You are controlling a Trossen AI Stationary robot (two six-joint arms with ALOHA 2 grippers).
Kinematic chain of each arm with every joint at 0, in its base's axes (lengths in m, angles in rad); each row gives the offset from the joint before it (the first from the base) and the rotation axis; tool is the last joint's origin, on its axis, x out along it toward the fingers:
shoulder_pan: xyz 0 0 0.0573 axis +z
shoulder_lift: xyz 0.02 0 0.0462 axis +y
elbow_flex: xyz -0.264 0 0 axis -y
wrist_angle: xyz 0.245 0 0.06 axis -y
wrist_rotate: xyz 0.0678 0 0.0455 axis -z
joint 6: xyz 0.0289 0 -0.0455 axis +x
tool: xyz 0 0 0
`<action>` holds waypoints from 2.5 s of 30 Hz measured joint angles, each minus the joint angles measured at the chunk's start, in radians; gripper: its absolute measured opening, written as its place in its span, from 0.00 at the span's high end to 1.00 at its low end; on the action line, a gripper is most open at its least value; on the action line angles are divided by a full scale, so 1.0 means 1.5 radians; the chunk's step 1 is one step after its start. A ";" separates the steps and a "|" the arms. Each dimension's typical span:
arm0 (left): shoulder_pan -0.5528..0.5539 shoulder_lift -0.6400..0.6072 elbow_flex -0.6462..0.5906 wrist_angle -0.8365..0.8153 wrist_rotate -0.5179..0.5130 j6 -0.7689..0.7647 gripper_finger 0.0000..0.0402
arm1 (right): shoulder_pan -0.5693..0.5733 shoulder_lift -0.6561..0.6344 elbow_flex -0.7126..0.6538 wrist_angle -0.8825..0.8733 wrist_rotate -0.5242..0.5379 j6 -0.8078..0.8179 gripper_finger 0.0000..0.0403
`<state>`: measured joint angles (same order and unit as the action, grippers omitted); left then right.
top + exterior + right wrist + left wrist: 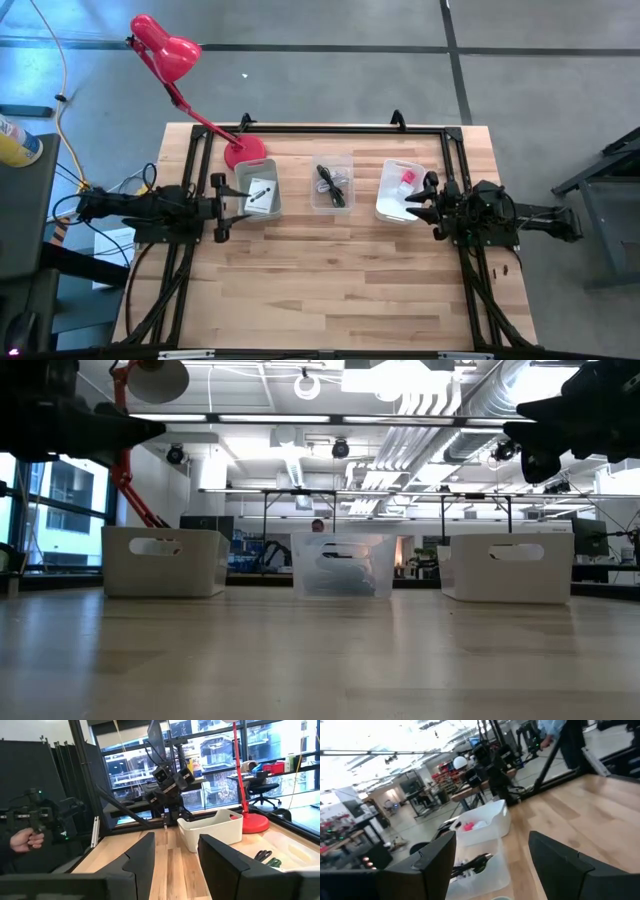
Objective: Pick and place items into bin
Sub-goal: Return to Home Position
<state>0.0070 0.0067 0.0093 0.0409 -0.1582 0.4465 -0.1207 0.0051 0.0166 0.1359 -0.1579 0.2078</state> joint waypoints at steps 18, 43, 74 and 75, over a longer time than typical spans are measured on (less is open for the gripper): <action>0.177 0.001 0.000 -0.015 0.087 -0.150 0.41 | -0.001 0.000 0.000 -0.048 0.029 0.041 0.65; 0.178 0.046 0.000 -0.010 0.175 -0.126 0.41 | 0.025 0.005 -0.004 -0.073 0.139 0.070 0.65; -0.003 0.000 0.000 0.000 -0.017 -0.108 0.41 | 0.025 0.005 -0.005 -0.074 0.138 0.097 0.65; -0.007 0.000 0.000 0.000 -0.019 -0.104 0.41 | 0.025 0.005 -0.005 -0.075 0.138 0.095 0.65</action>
<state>-0.0034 0.0071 0.0097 0.0412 -0.1864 0.2903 -0.0830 0.0128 0.0090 0.0239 0.0497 0.3497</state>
